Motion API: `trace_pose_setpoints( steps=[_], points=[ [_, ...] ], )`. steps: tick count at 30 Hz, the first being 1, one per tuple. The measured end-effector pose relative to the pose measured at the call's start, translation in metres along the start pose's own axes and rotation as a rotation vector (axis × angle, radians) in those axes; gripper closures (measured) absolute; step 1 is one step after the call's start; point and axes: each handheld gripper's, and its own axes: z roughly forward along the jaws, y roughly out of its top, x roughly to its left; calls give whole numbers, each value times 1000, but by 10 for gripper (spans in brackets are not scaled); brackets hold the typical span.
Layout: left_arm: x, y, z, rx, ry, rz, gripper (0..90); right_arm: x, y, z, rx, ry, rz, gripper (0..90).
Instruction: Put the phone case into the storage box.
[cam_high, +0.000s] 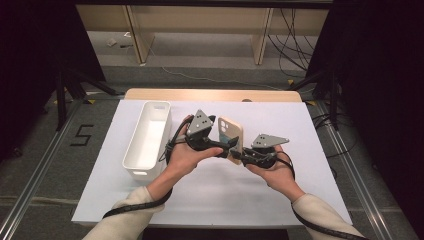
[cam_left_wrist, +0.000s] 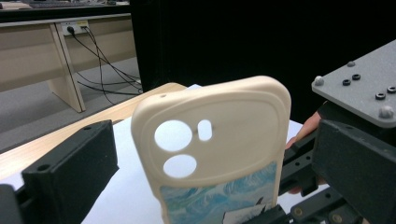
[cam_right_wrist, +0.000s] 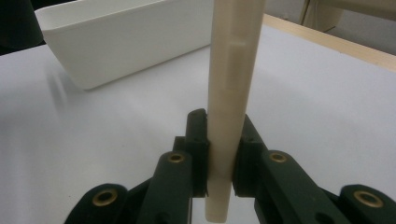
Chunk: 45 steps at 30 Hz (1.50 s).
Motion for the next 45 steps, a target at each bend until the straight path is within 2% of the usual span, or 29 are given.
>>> trace_pose_setpoints(
  steps=[18, 29, 45],
  points=[
    [-3, 0, 10, -2, 34, -17, 0, 3, 0, 1, 0, -2, -5, 803],
    [-4, -2, 15, 10, 42, -16, 3, 3, 1, 1, -1, -2, -7, 803],
    [-5, -3, 16, -2, 51, -26, 47, 3, 0, 2, 0, -6, -7, 802]
  ],
)
